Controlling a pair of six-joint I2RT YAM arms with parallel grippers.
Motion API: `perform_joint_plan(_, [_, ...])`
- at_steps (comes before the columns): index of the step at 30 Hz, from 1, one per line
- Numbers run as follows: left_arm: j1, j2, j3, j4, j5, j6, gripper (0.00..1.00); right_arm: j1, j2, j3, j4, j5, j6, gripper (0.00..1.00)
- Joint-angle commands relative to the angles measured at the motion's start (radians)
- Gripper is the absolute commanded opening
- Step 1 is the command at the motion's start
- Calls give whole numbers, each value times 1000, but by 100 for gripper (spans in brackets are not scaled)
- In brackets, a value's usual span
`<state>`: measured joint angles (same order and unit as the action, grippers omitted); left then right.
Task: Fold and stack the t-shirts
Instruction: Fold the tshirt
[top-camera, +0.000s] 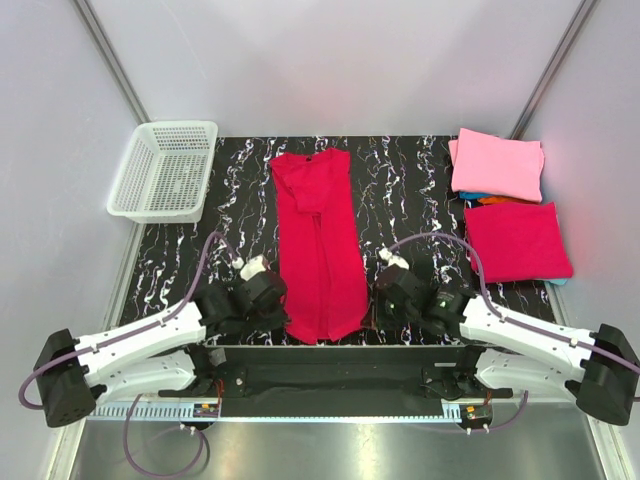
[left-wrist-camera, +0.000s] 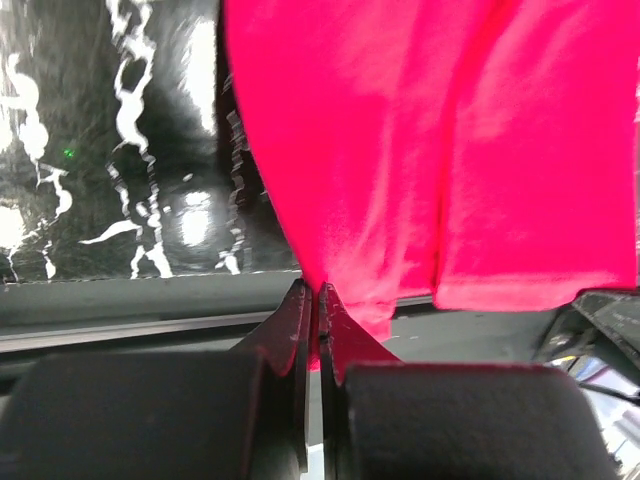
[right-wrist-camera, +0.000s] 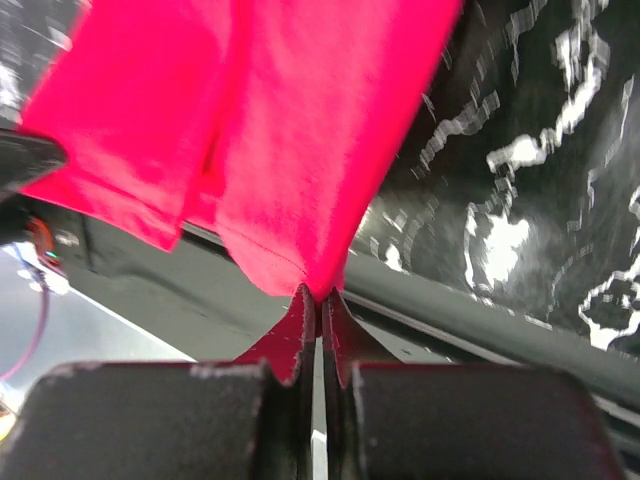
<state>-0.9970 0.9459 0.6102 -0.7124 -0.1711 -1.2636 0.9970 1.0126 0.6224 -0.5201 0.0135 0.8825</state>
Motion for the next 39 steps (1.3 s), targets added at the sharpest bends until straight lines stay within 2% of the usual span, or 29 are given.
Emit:
perform_joint_plan(1, [-5, 31, 127, -54, -117, 21, 0, 9, -8, 114, -40, 101, -63, 0])
perform_joint_plan(5, [8, 85, 230, -99, -194, 44, 0, 3, 61, 207, -67, 167, -138, 0])
perform_joint_plan(8, [58, 148, 299, -108, -206, 82, 0, -38, 135, 276, -63, 198, -207, 0])
perform_joint_plan(10, [99, 192, 341, -110, -212, 116, 0, -72, 184, 318, -49, 183, -263, 0])
perform_joint_plan(14, [176, 258, 405, -110, -226, 171, 0, -225, 248, 358, 35, 99, -361, 0])
perform_joint_plan(20, [313, 428, 519, -68, -205, 285, 0, -342, 429, 493, 110, 10, -523, 0])
perform_joint_plan(30, [472, 828, 802, 30, -108, 429, 0, -448, 826, 824, 167, -78, -620, 0])
perform_joint_plan(37, [567, 984, 916, 63, -74, 467, 0, -492, 1044, 984, 170, -107, -643, 0])
perform_joint_plan(39, [581, 1010, 936, 83, -85, 471, 4, -500, 1081, 1016, 172, -57, -648, 0])
